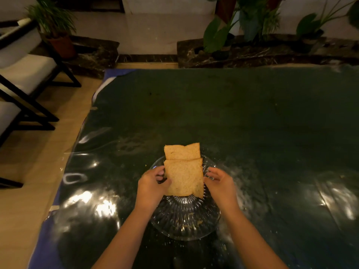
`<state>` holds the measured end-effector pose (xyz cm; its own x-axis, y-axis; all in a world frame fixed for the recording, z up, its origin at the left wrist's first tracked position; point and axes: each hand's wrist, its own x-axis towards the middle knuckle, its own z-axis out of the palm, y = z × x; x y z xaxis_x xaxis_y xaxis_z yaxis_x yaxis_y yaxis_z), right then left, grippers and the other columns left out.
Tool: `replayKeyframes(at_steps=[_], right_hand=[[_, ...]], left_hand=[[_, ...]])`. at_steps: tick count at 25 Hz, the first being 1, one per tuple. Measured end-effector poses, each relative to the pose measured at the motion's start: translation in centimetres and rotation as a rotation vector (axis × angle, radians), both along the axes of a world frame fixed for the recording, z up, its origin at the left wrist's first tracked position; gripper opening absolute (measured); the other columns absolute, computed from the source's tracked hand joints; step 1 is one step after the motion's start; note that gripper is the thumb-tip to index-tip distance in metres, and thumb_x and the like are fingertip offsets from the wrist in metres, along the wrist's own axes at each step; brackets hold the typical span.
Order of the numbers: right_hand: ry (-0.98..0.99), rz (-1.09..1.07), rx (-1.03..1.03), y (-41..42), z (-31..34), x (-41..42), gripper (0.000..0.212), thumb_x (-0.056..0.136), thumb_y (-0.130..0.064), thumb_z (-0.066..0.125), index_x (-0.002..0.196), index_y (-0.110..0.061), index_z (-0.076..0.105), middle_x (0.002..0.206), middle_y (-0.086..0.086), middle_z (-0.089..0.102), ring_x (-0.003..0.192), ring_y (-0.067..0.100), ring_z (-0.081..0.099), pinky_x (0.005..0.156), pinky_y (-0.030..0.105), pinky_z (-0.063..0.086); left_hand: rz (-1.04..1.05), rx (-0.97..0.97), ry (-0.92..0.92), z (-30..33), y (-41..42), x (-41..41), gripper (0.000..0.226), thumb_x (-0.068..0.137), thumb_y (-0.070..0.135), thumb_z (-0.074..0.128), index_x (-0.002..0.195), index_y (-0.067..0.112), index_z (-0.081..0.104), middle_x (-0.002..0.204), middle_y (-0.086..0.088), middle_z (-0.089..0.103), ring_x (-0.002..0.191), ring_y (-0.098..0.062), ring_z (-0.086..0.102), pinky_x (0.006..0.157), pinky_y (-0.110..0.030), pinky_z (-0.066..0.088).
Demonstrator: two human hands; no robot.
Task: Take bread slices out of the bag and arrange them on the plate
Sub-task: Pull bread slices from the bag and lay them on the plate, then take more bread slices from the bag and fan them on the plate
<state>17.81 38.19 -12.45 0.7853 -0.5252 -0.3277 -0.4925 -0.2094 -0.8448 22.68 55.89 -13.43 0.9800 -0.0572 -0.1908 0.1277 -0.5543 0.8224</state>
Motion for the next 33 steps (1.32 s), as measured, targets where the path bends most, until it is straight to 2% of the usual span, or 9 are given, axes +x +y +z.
replayKeyframes(at_steps=[4, 6, 10, 14, 17, 22, 27, 29, 33], right_hand=[[-0.062, 0.007, -0.010, -2.0, 4.9, -1.9, 0.035, 0.079, -0.017, 0.066, 0.113, -0.014, 0.062, 0.098, 0.002, 0.069, 0.092, 0.016, 0.063, 0.087, 0.034, 0.049], [-0.135, 0.005, -0.021, -3.5, 8.0, -3.4, 0.034, 0.078, -0.017, 0.068, 0.112, -0.014, 0.063, 0.091, 0.001, 0.069, 0.089, 0.016, 0.064, 0.087, 0.034, 0.050], [-0.290, 0.012, -0.041, -7.9, 14.7, -8.5, 0.033, 0.076, -0.012, 0.071, 0.109, -0.014, 0.064, 0.087, -0.001, 0.066, 0.084, 0.012, 0.065, 0.082, 0.026, 0.049], [-0.393, 0.033, -0.102, -14.3, 19.1, -15.6, 0.032, 0.076, -0.016, 0.072, 0.106, -0.022, 0.063, 0.086, -0.011, 0.065, 0.075, -0.004, 0.063, 0.067, 0.009, 0.048], [-0.456, 0.029, -0.147, -19.8, 20.6, -21.6, 0.031, 0.076, -0.016, 0.071, 0.104, -0.025, 0.062, 0.086, -0.013, 0.065, 0.071, -0.010, 0.062, 0.062, 0.002, 0.046], [-0.509, 0.037, -0.148, -27.6, 21.5, -29.1, 0.033, 0.076, -0.009, 0.070, 0.107, -0.019, 0.063, 0.086, -0.006, 0.065, 0.066, -0.002, 0.060, 0.062, 0.003, 0.044], [-0.523, 0.074, -0.137, -34.1, 21.9, -32.1, 0.033, 0.079, -0.012, 0.068, 0.107, -0.028, 0.059, 0.091, -0.012, 0.063, 0.075, -0.013, 0.060, 0.063, 0.001, 0.045], [-0.524, 0.076, -0.140, -37.0, 22.0, -32.4, 0.034, 0.080, -0.014, 0.067, 0.106, -0.033, 0.057, 0.093, -0.015, 0.063, 0.082, -0.014, 0.059, 0.062, 0.000, 0.045], [-0.514, 0.019, -0.165, -43.1, 21.7, -32.8, 0.034, 0.080, -0.014, 0.067, 0.103, -0.038, 0.058, 0.099, -0.014, 0.065, 0.088, -0.009, 0.060, 0.064, 0.002, 0.046]], left_hand=[[-0.080, 0.006, -0.014, 5.3, -2.0, -1.4, 0.048, 0.074, 0.021, 0.075, 0.118, 0.016, 0.059, 0.103, 0.001, 0.064, 0.087, -0.008, 0.060, 0.072, -0.017, 0.046], [-0.145, -0.012, -0.055, 8.6, -3.8, -2.4, 0.046, 0.074, 0.021, 0.074, 0.118, 0.018, 0.059, 0.100, 0.004, 0.063, 0.088, -0.008, 0.060, 0.070, -0.014, 0.044], [-0.234, -0.074, -0.139, 16.1, -9.3, -6.2, 0.041, 0.075, 0.020, 0.074, 0.113, 0.017, 0.060, 0.096, 0.005, 0.063, 0.085, -0.008, 0.061, 0.061, -0.010, 0.043], [-0.311, -0.145, -0.229, 21.1, -16.1, -12.3, 0.038, 0.073, 0.017, 0.075, 0.109, 0.016, 0.062, 0.093, 0.004, 0.064, 0.085, -0.012, 0.065, 0.061, -0.003, 0.045], [-0.345, -0.153, -0.250, 22.1, -21.6, -18.0, 0.038, 0.074, 0.020, 0.074, 0.110, 0.019, 0.061, 0.090, 0.008, 0.063, 0.079, -0.004, 0.063, 0.061, -0.005, 0.046], [-0.383, -0.198, -0.255, 22.2, -30.1, -26.1, 0.032, 0.076, 0.022, 0.072, 0.107, 0.020, 0.062, 0.085, 0.010, 0.064, 0.065, 0.011, 0.060, 0.058, 0.001, 0.042], [-0.388, -0.206, -0.235, 22.8, -36.2, -29.0, 0.027, 0.079, 0.024, 0.069, 0.105, 0.023, 0.062, 0.084, 0.010, 0.066, 0.070, 0.008, 0.061, 0.057, -0.001, 0.044], [-0.388, -0.208, -0.216, 22.7, -38.5, -28.8, 0.025, 0.081, 0.027, 0.067, 0.105, 0.027, 0.061, 0.084, 0.014, 0.064, 0.071, 0.012, 0.060, 0.055, -0.003, 0.045], [-0.408, -0.189, -0.162, 22.5, -43.5, -26.9, 0.025, 0.082, 0.031, 0.064, 0.106, 0.028, 0.060, 0.084, 0.018, 0.061, 0.078, 0.005, 0.059, 0.059, -0.010, 0.041]])
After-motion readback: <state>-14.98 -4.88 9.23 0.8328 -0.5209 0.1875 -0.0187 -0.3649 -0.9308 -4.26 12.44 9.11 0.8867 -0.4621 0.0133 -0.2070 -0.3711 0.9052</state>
